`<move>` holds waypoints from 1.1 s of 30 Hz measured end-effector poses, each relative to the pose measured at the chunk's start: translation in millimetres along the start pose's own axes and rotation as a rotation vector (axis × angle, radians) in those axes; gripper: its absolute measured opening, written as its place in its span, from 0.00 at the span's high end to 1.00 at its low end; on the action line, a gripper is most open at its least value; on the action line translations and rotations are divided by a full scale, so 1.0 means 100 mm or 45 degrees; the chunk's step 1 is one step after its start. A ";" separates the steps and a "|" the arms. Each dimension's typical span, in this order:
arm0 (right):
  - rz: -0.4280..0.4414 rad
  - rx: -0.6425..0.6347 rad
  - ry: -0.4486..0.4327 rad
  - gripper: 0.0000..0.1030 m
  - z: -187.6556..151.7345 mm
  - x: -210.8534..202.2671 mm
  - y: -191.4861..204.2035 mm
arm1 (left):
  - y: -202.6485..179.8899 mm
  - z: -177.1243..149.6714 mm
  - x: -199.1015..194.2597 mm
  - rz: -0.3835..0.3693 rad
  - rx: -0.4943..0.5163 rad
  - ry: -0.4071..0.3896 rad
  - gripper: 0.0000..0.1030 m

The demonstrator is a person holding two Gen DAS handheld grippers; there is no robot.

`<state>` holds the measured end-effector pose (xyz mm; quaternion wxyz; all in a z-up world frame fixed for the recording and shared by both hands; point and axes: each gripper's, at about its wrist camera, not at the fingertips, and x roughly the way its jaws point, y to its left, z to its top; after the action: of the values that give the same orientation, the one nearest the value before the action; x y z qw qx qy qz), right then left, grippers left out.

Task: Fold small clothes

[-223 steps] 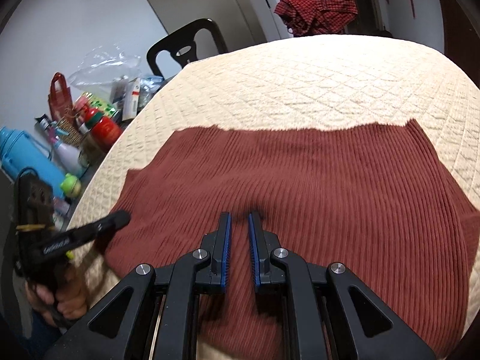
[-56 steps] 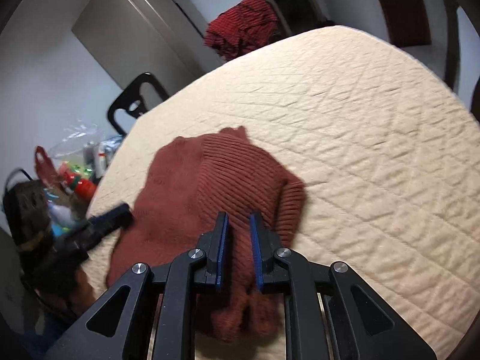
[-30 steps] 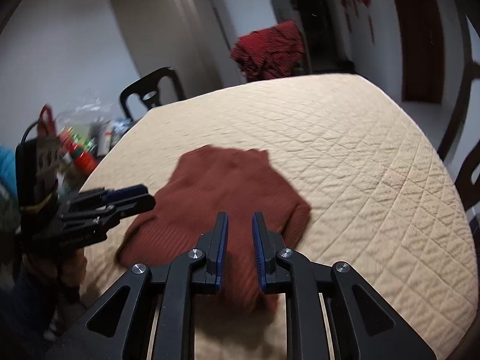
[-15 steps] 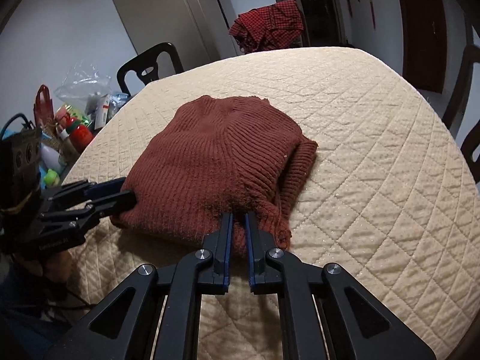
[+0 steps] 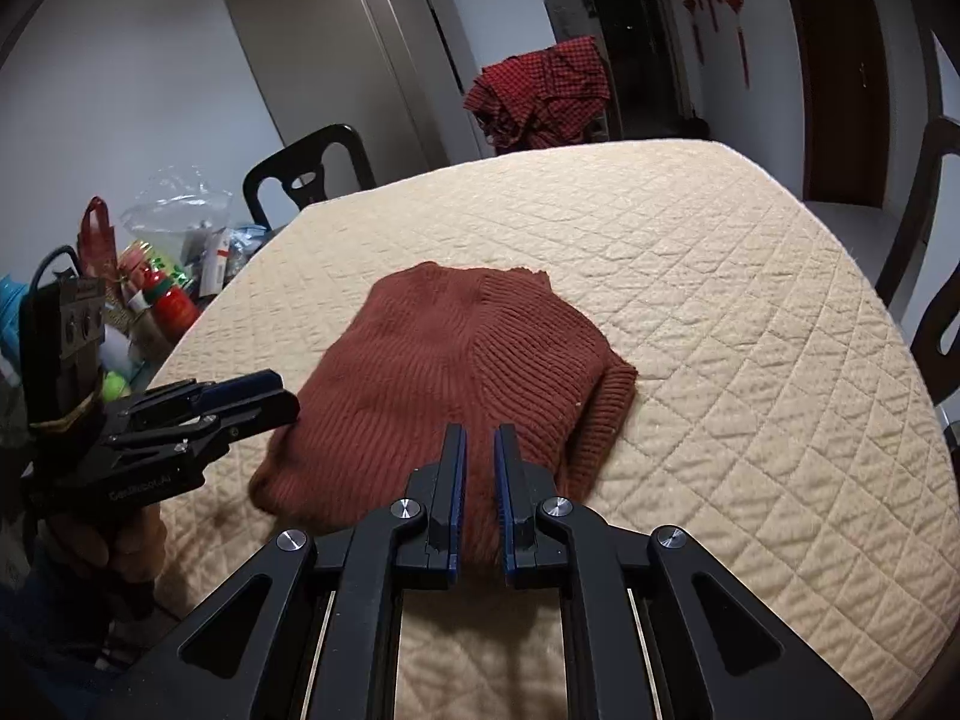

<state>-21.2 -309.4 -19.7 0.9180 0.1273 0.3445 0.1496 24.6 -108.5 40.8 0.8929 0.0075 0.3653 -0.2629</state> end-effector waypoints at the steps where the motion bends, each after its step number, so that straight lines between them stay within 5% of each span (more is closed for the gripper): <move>1: 0.000 0.007 0.014 0.91 -0.01 0.06 -0.02 | -0.01 0.00 0.05 0.005 -0.001 0.016 0.61; 3: -0.029 0.020 0.075 0.91 -0.05 0.20 -0.07 | -0.01 -0.02 0.15 0.013 -0.004 0.048 0.61; 26: -0.018 0.037 0.003 0.83 0.04 -0.02 -0.10 | 0.01 0.16 0.02 0.104 -0.042 0.006 0.61; 33: -0.050 0.057 0.001 0.82 0.03 -0.03 -0.14 | -0.01 0.18 0.03 0.103 -0.043 0.003 0.53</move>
<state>-18.7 -324.2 -20.8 0.9175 0.1410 0.3506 0.1240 37.1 -114.3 52.1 0.9025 0.0074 0.3701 -0.2203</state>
